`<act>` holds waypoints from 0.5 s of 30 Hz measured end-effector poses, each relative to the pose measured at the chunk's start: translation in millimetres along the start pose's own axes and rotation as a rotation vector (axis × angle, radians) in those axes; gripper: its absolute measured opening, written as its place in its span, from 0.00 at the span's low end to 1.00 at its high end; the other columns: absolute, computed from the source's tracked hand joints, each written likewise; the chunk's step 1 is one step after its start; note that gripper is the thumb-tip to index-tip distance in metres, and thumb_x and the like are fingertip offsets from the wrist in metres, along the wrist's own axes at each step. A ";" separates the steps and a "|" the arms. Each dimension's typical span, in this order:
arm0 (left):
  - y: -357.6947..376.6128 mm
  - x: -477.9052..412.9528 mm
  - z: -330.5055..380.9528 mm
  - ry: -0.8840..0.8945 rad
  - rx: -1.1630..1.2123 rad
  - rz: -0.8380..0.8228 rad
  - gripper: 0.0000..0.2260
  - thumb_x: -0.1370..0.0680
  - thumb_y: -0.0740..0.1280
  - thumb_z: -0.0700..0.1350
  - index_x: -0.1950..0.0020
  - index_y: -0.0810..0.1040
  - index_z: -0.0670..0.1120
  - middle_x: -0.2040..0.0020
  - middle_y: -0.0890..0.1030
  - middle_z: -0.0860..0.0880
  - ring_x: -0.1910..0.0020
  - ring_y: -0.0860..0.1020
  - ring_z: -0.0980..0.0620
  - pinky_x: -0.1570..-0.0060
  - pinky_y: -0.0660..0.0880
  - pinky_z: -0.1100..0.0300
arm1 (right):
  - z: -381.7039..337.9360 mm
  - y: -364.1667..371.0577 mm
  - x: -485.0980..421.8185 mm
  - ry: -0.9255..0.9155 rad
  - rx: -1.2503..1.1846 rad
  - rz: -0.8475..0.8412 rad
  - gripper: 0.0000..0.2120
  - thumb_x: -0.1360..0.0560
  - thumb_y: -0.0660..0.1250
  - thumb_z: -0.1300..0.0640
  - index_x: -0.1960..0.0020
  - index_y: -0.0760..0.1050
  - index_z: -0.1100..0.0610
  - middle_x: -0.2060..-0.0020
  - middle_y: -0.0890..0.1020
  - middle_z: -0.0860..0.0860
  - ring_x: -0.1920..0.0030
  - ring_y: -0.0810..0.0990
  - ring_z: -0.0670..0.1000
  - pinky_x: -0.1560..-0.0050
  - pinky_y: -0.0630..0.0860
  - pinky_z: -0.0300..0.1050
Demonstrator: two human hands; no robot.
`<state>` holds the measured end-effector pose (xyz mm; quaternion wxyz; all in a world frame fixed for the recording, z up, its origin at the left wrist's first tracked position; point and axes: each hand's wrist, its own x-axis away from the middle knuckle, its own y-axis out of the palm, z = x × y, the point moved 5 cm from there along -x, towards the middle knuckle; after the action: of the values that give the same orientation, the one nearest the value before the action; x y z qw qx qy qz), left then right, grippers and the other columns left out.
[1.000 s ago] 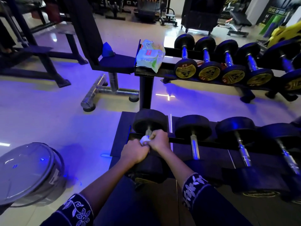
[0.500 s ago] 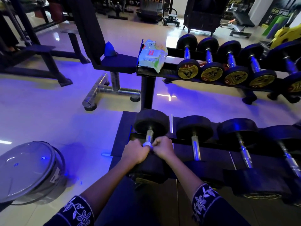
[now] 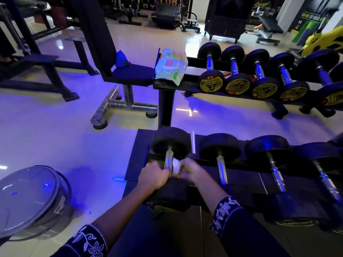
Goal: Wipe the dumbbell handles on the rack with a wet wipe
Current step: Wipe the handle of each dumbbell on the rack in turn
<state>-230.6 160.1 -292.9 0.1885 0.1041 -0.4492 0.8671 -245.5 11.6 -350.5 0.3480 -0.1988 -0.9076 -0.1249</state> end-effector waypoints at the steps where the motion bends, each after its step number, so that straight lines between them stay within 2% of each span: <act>1: 0.6 -0.4 -0.3 -0.001 0.000 -0.002 0.14 0.25 0.65 0.54 0.52 0.75 0.43 0.53 0.74 0.44 0.48 0.76 0.40 0.58 0.69 0.56 | -6.4 2.5 -3.8 0.006 -0.101 0.003 0.16 0.25 0.47 0.70 0.62 0.71 0.64 0.69 0.76 0.60 0.69 0.77 0.57 0.65 0.77 0.51; 2: 0.8 -0.2 -0.5 -0.002 0.004 -0.005 0.13 0.25 0.65 0.54 0.54 0.73 0.44 0.53 0.74 0.44 0.48 0.76 0.40 0.58 0.69 0.56 | -13.5 7.6 -6.2 0.015 -0.178 0.002 0.16 0.24 0.45 0.69 0.60 0.71 0.65 0.65 0.76 0.61 0.64 0.76 0.59 0.57 0.76 0.58; 3: 0.4 0.2 -0.4 -0.005 0.008 -0.005 0.13 0.25 0.65 0.54 0.56 0.72 0.45 0.53 0.74 0.44 0.47 0.76 0.40 0.58 0.70 0.56 | -17.2 11.9 -10.8 0.024 -0.197 0.004 0.16 0.23 0.45 0.68 0.58 0.71 0.66 0.62 0.76 0.62 0.61 0.76 0.60 0.52 0.74 0.60; 5: 0.1 0.3 -0.8 -0.005 0.010 0.002 0.13 0.24 0.64 0.54 0.55 0.73 0.44 0.51 0.76 0.43 0.46 0.76 0.39 0.56 0.71 0.55 | -12.7 13.7 -12.3 0.046 -0.080 0.024 0.16 0.22 0.45 0.65 0.56 0.72 0.65 0.58 0.80 0.63 0.58 0.79 0.60 0.48 0.74 0.56; 6: -0.3 0.4 -2.1 -0.008 0.010 0.008 0.14 0.24 0.64 0.55 0.52 0.75 0.43 0.48 0.77 0.42 0.45 0.76 0.39 0.55 0.72 0.54 | -5.5 13.5 -8.6 0.063 -0.015 0.000 0.16 0.22 0.45 0.65 0.56 0.72 0.64 0.60 0.82 0.62 0.60 0.82 0.58 0.52 0.78 0.50; 7: -0.2 0.7 -2.4 -0.009 0.013 0.015 0.16 0.24 0.64 0.55 0.50 0.76 0.42 0.47 0.77 0.41 0.45 0.76 0.39 0.54 0.72 0.54 | 3.8 11.1 -4.6 0.086 0.042 -0.040 0.17 0.21 0.46 0.65 0.59 0.71 0.64 0.68 0.83 0.59 0.68 0.83 0.52 0.63 0.79 0.41; 8: 0.3 1.1 -2.5 -0.011 0.020 0.018 0.17 0.25 0.64 0.56 0.48 0.77 0.42 0.46 0.78 0.40 0.44 0.77 0.38 0.54 0.72 0.54 | 12.4 7.8 1.1 0.104 0.090 -0.053 0.17 0.21 0.46 0.66 0.62 0.70 0.63 0.77 0.80 0.55 0.77 0.79 0.48 0.73 0.75 0.35; 9: 0.6 0.9 -3.1 -0.013 0.031 0.016 0.18 0.25 0.64 0.56 0.49 0.77 0.42 0.46 0.78 0.40 0.45 0.77 0.38 0.53 0.72 0.54 | 18.4 5.9 6.4 0.116 0.114 -0.059 0.17 0.21 0.47 0.67 0.64 0.68 0.62 0.82 0.76 0.52 0.82 0.75 0.46 0.78 0.71 0.34; 12: -1.3 1.2 -2.0 -0.011 0.042 0.008 0.14 0.25 0.64 0.56 0.54 0.75 0.44 0.48 0.79 0.41 0.46 0.77 0.39 0.54 0.72 0.54 | 10.6 2.9 -1.1 0.067 0.128 -0.005 0.17 0.22 0.46 0.69 0.66 0.67 0.62 0.84 0.75 0.52 0.83 0.75 0.47 0.82 0.69 0.33; 15: -2.6 3.3 -0.3 -0.011 0.047 -0.007 0.11 0.25 0.64 0.53 0.60 0.70 0.47 0.51 0.76 0.42 0.45 0.76 0.39 0.54 0.72 0.55 | -10.1 10.9 -19.3 0.013 -0.039 0.013 0.17 0.21 0.44 0.65 0.58 0.71 0.64 0.77 0.79 0.59 0.78 0.80 0.55 0.81 0.75 0.43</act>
<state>-232.5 162.4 -290.0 0.1865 0.1146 -0.4295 0.8761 -221.6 12.4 -355.4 0.3508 -0.2105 -0.9014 -0.1417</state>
